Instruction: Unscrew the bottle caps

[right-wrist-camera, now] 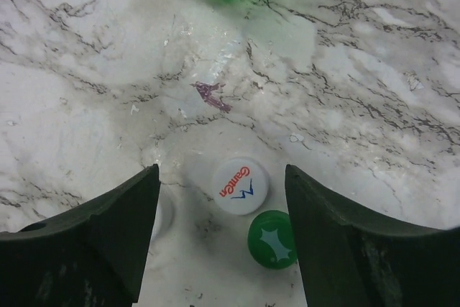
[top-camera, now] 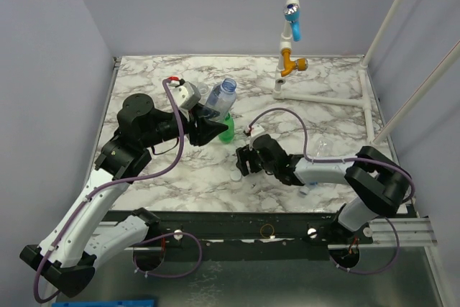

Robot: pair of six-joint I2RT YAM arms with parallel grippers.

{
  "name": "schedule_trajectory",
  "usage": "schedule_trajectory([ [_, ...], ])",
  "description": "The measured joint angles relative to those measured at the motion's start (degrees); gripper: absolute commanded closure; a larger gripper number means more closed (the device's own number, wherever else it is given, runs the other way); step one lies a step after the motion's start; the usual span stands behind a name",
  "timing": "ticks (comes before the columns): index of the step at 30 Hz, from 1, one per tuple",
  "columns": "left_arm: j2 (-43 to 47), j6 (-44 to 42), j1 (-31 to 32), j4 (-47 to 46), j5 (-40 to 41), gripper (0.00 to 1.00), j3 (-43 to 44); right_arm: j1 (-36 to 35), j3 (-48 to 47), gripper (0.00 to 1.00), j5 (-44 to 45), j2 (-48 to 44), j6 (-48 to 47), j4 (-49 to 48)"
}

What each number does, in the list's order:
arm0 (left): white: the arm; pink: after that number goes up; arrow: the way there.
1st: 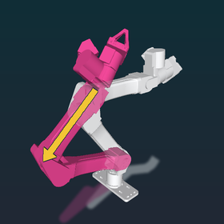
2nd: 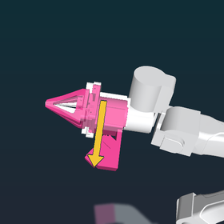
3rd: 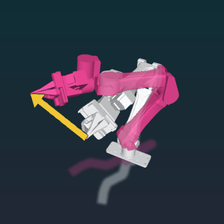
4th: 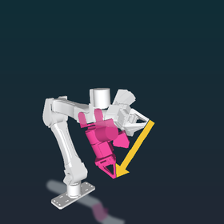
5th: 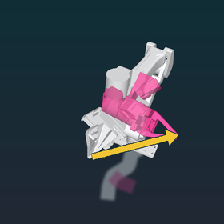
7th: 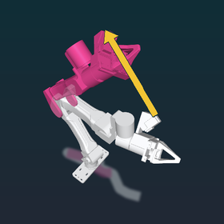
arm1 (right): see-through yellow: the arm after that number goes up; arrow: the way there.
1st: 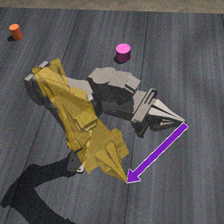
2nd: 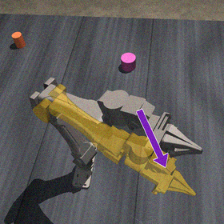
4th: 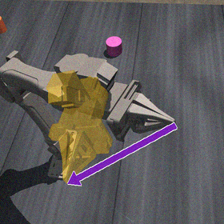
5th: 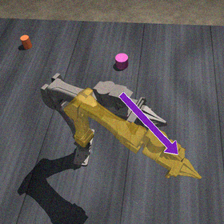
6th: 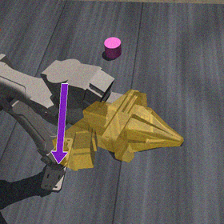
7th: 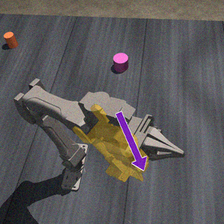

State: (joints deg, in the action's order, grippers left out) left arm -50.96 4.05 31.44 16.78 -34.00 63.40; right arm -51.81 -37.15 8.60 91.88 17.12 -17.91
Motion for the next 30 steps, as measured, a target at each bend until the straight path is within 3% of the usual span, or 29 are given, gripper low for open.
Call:
schedule_trajectory([
  [6,0.00,0.11,-0.07,0.00,-0.15,1.00,0.00,0.00,-2.03,0.20,-0.04,-11.85,-0.79,7.06],
  [12,0.00,0.20,-0.22,-0.07,-0.13,1.00,0.00,0.00,-13.07,0.06,-2.34,-28.89,-3.78,13.38],
  [16,0.00,0.17,-0.26,-0.39,-0.15,1.00,0.00,0.00,-22.43,0.03,-5.92,-35.41,-5.07,16.39],
  [22,-0.07,-0.11,-0.26,-0.68,-1.88,1.00,-0.09,0.00,-31.63,0.00,-12.81,-36.09,-4.90,17.86],
  [30,-0.48,-0.76,-0.26,-0.83,-7.85,1.00,-0.33,0.00,-37.86,0.01,-19.93,-29.42,-2.54,16.26],
])
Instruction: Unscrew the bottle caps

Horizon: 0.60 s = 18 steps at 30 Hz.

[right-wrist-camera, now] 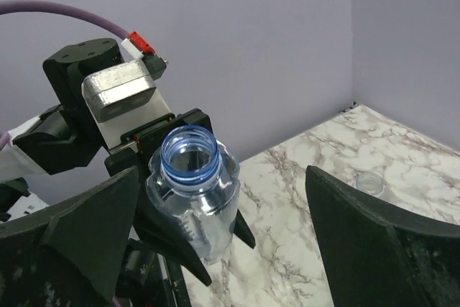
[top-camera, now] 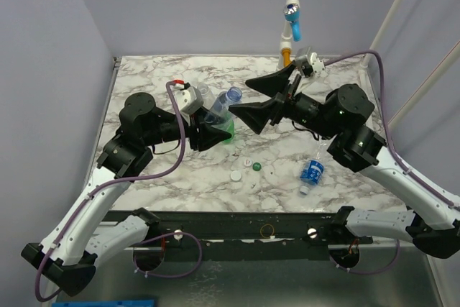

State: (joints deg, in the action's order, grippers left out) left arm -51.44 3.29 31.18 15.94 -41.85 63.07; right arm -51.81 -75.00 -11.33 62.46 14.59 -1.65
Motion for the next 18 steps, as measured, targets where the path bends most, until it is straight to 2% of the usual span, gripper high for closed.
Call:
schedule_trajectory([
  [4,-0.46,-0.37,0.00,0.09,-2.49,1.00,0.02,0.00,-0.70,0.05,-2.43,2.10,1.29,-2.03],
  [6,-0.52,-0.59,0.00,0.11,-3.30,1.00,0.02,0.00,-0.72,0.11,-3.56,2.69,2.14,-3.26],
  [8,-0.55,-0.63,0.00,0.13,-3.98,1.00,0.00,0.00,-0.87,0.20,-4.63,3.37,2.99,-4.31],
  [11,-0.66,-0.63,0.00,0.15,-4.55,1.00,0.02,0.00,-0.94,0.41,-5.99,4.37,3.98,-5.40],
  [15,-0.83,-0.59,-0.26,1.07,-4.83,0.68,-0.04,0.00,-1.05,0.75,-7.41,5.49,5.22,-6.47],
  [18,-0.85,-0.35,-0.31,1.25,-4.70,0.22,-0.09,0.00,-1.11,0.92,-7.58,5.51,5.29,-6.43],
])
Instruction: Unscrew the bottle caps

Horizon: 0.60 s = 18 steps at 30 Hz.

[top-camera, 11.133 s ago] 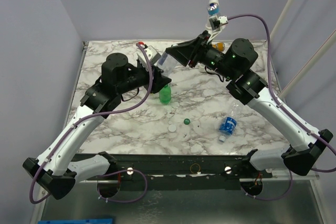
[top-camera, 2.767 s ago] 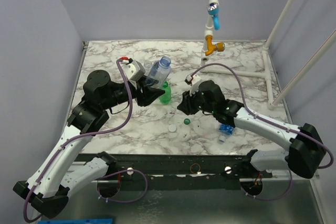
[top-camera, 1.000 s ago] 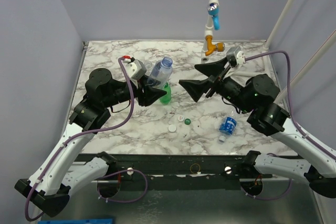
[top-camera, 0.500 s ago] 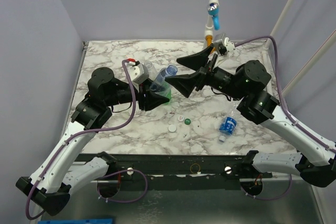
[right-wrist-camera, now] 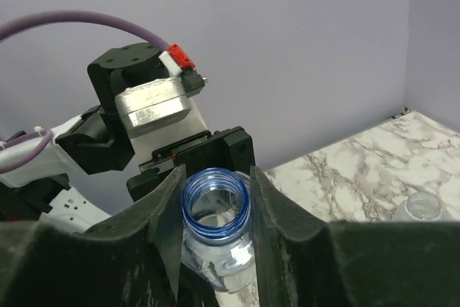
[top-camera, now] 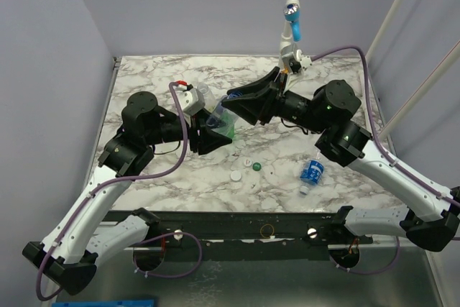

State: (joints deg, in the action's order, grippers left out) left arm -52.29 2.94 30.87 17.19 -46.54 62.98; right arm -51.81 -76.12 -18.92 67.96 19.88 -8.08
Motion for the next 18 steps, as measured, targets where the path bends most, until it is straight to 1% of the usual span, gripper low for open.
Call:
schedule_trajectory([
  [1,0.00,0.00,-0.04,0.09,0.04,0.10,-0.02,0.00,-0.02,0.95,0.17,0.02,-0.04,0.11],
  [2,0.00,0.07,-0.04,0.15,0.09,0.04,-0.04,0.00,-0.04,0.98,0.33,0.02,-0.31,0.26],
  [3,0.04,0.09,-0.02,0.17,0.42,0.01,-0.11,0.00,-0.13,0.99,0.72,0.02,-0.61,0.76],
  [7,0.98,0.22,0.00,0.31,2.80,0.01,-0.63,0.00,-0.24,1.00,3.52,0.02,-2.97,4.13],
  [12,3.45,-1.55,0.00,3.37,7.43,0.01,-1.62,0.00,-0.55,0.99,10.75,0.00,-9.20,10.03],
  [14,4.66,-3.58,0.00,6.12,10.60,0.01,-1.62,0.04,-0.35,1.00,14.75,0.00,-12.15,11.74],
  [18,5.68,-6.71,0.00,11.04,17.22,0.01,-1.03,1.33,2.86,0.99,22.12,0.22,-18.05,11.76],
])
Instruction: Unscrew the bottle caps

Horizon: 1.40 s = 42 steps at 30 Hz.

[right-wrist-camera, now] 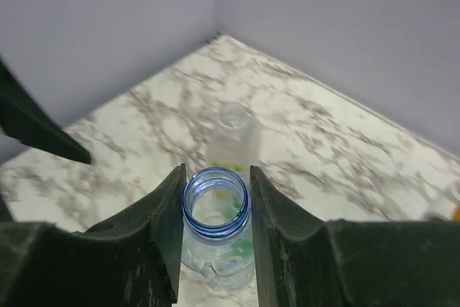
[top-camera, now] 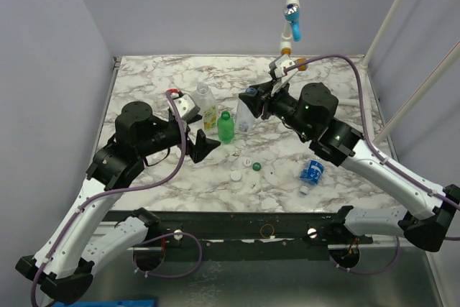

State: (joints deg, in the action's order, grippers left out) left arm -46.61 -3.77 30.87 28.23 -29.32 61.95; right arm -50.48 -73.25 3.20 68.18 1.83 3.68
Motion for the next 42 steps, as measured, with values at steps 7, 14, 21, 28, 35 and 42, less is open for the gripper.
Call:
schedule_trajectory([
  [7,-2.51,-3.89,0.00,7.45,7.21,0.01,4.92,6.16,10.40,0.99,6.80,7.06,-5.55,-8.24],
  [14,-2.84,-5.33,-0.02,10.58,8.83,0.01,6.19,9.86,14.93,0.99,8.02,16.55,-7.98,-20.31],
  [21,-2.80,-5.53,-0.13,11.32,8.81,0.01,6.19,10.73,17.59,0.99,9.25,22.86,-8.31,-34.97],
  [28,-2.40,-5.51,-0.39,11.34,8.70,0.01,6.19,10.73,18.29,0.99,10.01,27.54,-7.45,-40.96],
  [35,-2.34,-5.51,-0.46,11.34,6.16,0.01,6.19,10.73,18.45,0.97,11.39,29.59,-6.08,-41.64],
  [42,-2.36,-5.42,-0.50,11.58,2.60,0.01,6.54,11.21,19.08,0.54,12.00,29.75,-3.85,-41.27],
])
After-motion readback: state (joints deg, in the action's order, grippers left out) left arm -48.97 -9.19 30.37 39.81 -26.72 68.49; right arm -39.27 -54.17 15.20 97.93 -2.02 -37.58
